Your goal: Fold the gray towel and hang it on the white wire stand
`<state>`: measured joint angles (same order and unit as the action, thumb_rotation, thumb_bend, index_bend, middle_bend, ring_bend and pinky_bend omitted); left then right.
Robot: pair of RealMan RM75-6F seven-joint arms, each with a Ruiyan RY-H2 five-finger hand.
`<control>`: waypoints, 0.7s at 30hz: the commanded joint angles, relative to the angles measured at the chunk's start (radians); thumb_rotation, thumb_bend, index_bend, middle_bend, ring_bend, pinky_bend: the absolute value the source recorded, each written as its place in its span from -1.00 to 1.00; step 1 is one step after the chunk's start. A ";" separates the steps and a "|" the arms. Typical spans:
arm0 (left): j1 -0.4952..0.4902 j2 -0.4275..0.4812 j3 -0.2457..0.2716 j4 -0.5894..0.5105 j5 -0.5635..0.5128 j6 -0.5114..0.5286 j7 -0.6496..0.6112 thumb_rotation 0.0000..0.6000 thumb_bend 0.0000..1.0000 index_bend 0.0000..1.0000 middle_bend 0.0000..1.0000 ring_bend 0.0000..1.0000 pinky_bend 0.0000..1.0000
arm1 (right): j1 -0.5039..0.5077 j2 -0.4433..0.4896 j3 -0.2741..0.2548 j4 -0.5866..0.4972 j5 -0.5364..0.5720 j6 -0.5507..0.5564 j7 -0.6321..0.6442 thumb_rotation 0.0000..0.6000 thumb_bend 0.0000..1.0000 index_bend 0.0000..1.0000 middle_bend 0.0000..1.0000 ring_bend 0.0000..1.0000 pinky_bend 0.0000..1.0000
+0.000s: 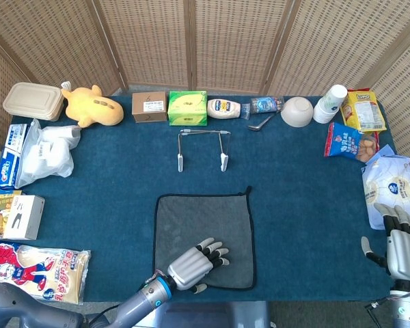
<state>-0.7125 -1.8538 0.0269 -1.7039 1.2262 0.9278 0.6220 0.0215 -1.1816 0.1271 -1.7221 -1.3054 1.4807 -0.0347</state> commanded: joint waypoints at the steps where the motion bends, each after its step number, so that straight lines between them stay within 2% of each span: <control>1: 0.002 0.002 -0.002 0.001 0.002 0.007 -0.001 1.00 -0.13 -0.59 -0.74 -1.00 -1.00 | 0.000 0.000 0.000 -0.002 -0.001 0.000 -0.001 1.00 -0.26 -0.72 -0.70 -0.94 -1.00; 6: 0.008 0.011 -0.004 -0.001 0.005 0.025 -0.001 1.00 0.05 -0.58 -0.74 -1.00 -1.00 | -0.002 0.002 0.000 -0.005 -0.004 0.004 -0.003 1.00 -0.26 -0.72 -0.70 -0.94 -1.00; 9: 0.012 0.018 -0.003 -0.010 0.007 0.031 -0.007 1.00 0.10 -0.58 -0.74 -1.00 -1.00 | -0.003 0.003 0.000 -0.007 -0.005 0.007 -0.002 1.00 -0.26 -0.72 -0.70 -0.95 -1.00; 21: 0.004 0.050 0.019 -0.067 0.031 -0.010 -0.067 1.00 -0.16 -0.62 -0.77 -1.00 -1.00 | -0.007 0.005 0.000 -0.012 -0.008 0.012 -0.005 1.00 -0.26 -0.72 -0.70 -0.94 -1.00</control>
<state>-0.7066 -1.8051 0.0443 -1.7692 1.2582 0.9197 0.5558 0.0141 -1.1761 0.1272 -1.7344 -1.3135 1.4927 -0.0398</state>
